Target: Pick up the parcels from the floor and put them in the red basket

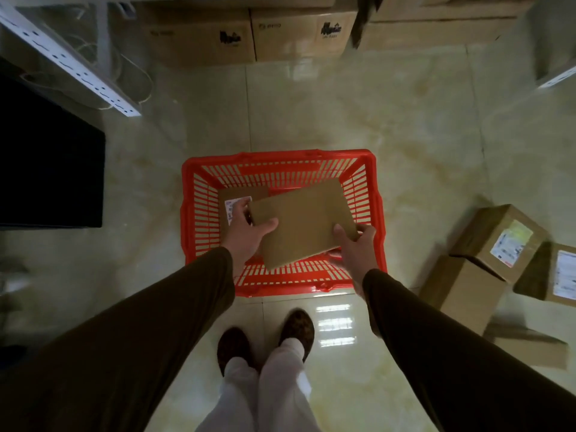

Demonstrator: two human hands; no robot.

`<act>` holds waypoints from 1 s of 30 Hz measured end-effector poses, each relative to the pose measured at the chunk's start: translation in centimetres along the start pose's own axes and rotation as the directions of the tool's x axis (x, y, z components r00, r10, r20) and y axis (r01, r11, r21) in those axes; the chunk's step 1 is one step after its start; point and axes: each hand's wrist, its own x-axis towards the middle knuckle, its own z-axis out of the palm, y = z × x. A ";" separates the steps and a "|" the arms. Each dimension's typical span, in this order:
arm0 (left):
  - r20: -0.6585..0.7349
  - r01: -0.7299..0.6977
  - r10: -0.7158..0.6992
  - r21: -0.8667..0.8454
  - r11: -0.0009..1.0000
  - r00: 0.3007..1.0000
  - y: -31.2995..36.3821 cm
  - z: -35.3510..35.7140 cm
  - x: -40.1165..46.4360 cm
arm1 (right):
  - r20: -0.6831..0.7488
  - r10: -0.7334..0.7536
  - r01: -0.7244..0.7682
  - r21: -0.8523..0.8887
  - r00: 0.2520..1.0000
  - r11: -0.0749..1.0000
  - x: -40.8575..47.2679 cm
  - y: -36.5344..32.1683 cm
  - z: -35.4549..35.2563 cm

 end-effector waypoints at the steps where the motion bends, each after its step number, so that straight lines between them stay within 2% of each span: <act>1: 0.000 0.001 -0.001 0.002 1.000 1.000 0.2 0.2 0.7 | 0.011 -0.007 0.007 -0.015 1.000 1.000 0.2 0.4 -0.2; 4: 0.015 -0.004 0.003 0.074 0.997 1.000 0.8 0.5 2.6 | 0.015 -0.012 0.014 -0.139 1.000 0.990 0.8 1.5 -0.4; 7: 0.078 -0.067 0.054 0.178 0.982 0.995 1.1 0.6 4.4 | -0.004 0.014 -0.015 -0.215 1.000 0.977 1.4 2.0 -0.2; 15: 0.348 -0.215 0.085 0.355 0.910 0.934 2.9 0.8 6.4 | -0.056 0.017 -0.022 -0.096 0.998 0.995 2.5 2.7 0.8; 19: 0.339 -0.250 0.080 0.494 0.833 0.938 4.1 0.8 8.1 | -0.056 0.043 -0.044 -0.033 0.998 0.998 2.8 3.6 1.1; 24: 0.346 -0.315 0.132 0.550 0.773 0.929 4.4 1.0 10.8 | -0.047 0.169 -0.167 0.046 0.984 0.985 4.5 4.6 1.7; 30: 0.292 -0.282 0.111 0.651 0.705 0.950 2.6 0.4 13.8 | -0.071 0.282 -0.285 -0.049 0.957 0.957 7.1 6.7 3.3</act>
